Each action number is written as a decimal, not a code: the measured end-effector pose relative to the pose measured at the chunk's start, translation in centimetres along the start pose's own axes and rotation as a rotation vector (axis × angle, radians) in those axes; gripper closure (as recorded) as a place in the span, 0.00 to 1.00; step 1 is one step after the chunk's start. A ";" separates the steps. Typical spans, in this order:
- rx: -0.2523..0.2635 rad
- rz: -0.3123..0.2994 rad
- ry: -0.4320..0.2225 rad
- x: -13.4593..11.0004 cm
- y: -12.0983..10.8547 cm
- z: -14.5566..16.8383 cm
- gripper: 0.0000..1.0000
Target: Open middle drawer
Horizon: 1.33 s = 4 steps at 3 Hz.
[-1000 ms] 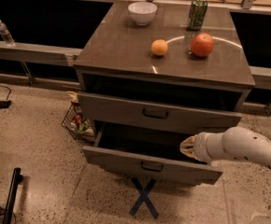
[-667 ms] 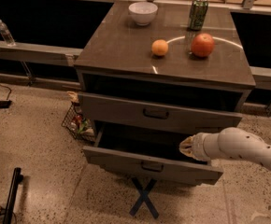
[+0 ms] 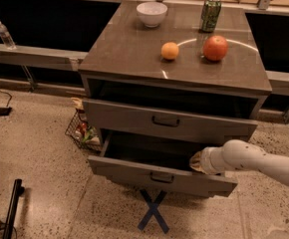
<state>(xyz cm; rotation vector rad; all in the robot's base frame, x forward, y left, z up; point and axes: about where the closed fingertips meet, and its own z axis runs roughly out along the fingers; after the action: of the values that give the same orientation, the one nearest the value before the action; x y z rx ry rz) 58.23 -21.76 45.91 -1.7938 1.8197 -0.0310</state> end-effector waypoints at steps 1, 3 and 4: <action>-0.047 0.011 0.008 1.1 0.8 2.4 1.00; -0.131 0.026 0.001 1.8 3.4 3.8 1.00; -0.263 0.019 -0.013 1.5 7.7 3.1 1.00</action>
Offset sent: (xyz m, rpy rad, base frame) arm -0.0373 -0.0014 -0.0863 0.0097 0.2492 0.0552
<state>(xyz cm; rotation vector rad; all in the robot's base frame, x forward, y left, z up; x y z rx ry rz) 52.60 -21.22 39.68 -1.9479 1.9026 0.2375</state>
